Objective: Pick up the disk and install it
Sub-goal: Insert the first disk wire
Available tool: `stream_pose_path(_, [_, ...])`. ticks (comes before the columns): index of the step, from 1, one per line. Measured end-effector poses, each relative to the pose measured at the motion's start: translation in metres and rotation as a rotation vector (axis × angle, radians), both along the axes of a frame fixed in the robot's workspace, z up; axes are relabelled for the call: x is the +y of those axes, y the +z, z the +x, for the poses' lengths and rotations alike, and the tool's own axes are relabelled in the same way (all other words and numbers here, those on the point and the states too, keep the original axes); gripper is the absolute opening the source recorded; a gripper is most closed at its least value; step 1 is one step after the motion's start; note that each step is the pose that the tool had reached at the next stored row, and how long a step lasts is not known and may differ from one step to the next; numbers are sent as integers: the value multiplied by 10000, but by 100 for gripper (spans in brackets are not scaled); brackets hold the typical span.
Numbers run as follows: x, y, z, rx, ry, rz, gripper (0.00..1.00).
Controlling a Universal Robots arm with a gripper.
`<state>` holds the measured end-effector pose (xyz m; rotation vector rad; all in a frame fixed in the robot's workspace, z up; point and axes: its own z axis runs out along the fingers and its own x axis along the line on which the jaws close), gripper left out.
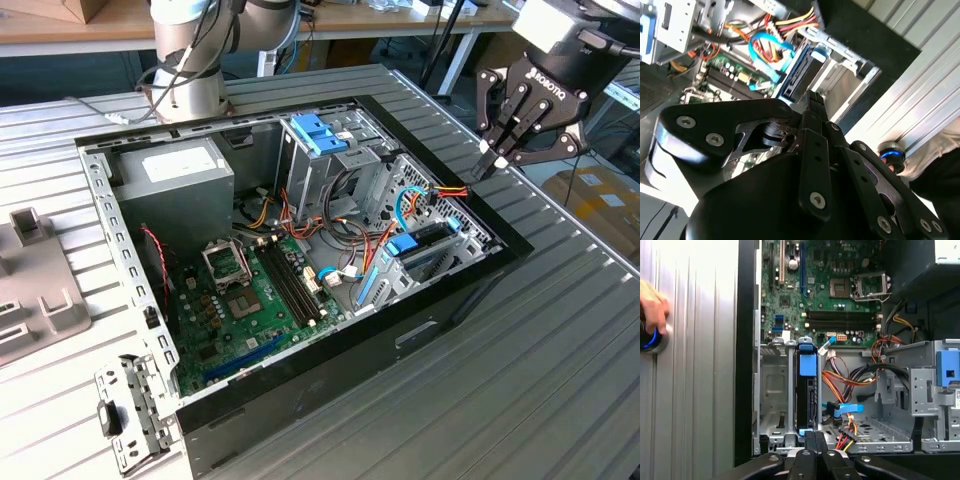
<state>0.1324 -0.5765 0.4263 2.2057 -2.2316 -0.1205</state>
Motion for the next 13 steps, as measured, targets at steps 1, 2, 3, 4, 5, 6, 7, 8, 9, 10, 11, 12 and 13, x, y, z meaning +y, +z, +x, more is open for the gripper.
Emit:
stream_pose_path(1, [0, -1, 1, -71, 1, 0, 11])
stream_pose_path(2, [0, -1, 1, -71, 1, 0, 11])
stream_pose_path(3, [0, -1, 0, -72, 1, 0, 11])
stream_pose_path(4, [0, 0, 0, -72, 1, -1, 11])
stream_pose_path(5, [0, 0, 0, -72, 0, 0, 11])
stream_pose_path(6, [0, 0, 0, -72, 0, 0, 11])
stream_pose_path(7, [0, 0, 0, -72, 0, 0, 11])
stream_pose_path(8, [0, 0, 0, -72, 0, 0, 11])
stream_pose_path(9, [0, -1, 0, -73, 0, 0, 11])
stream_pose_path(10, [0, -1, 0, -73, 1, 0, 11])
stream_pose_path(11, [0, -1, 0, -73, 8, 0, 11])
stream_pose_path(12, [0, -1, 0, -73, 16, 0, 11])
stream_pose_path(13, [0, -2, 0, -74, 34, 0, 11])
